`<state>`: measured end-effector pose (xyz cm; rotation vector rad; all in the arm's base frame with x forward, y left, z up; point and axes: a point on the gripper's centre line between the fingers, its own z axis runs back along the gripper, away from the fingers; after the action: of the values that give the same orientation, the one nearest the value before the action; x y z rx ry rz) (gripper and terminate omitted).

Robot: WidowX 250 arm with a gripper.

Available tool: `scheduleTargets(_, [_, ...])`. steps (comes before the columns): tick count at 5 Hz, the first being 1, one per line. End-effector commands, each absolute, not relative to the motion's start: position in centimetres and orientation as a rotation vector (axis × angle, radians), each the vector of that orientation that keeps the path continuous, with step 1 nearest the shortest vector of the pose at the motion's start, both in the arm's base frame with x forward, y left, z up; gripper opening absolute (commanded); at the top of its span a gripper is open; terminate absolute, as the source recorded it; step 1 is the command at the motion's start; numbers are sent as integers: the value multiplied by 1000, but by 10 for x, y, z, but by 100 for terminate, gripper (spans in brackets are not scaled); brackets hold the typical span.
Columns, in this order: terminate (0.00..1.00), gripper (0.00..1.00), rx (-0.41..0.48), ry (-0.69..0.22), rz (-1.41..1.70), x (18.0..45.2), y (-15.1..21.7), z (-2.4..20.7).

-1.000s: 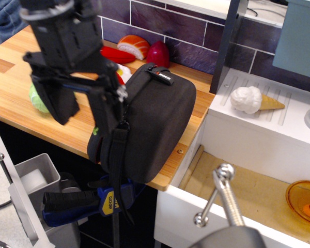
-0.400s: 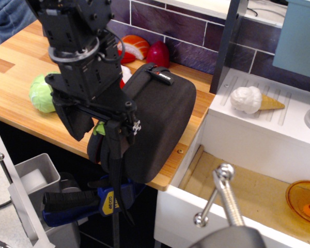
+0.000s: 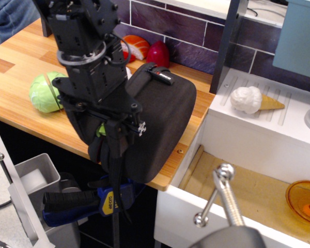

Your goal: Zip zipper bag

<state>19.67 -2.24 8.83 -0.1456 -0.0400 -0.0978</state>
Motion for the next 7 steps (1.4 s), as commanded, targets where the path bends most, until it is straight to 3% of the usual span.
scheduleTargets(1, [0,0,-136,-119,-113,198,-20,96])
scheduleTargets(4, [0,0,-54,-43,-176,154,-1,61])
scheduleTargets(5, [0,0,-11,-90,-191,146,0,41])
scheduleTargets(7, [0,0,53,-220,-166,161,10,-1])
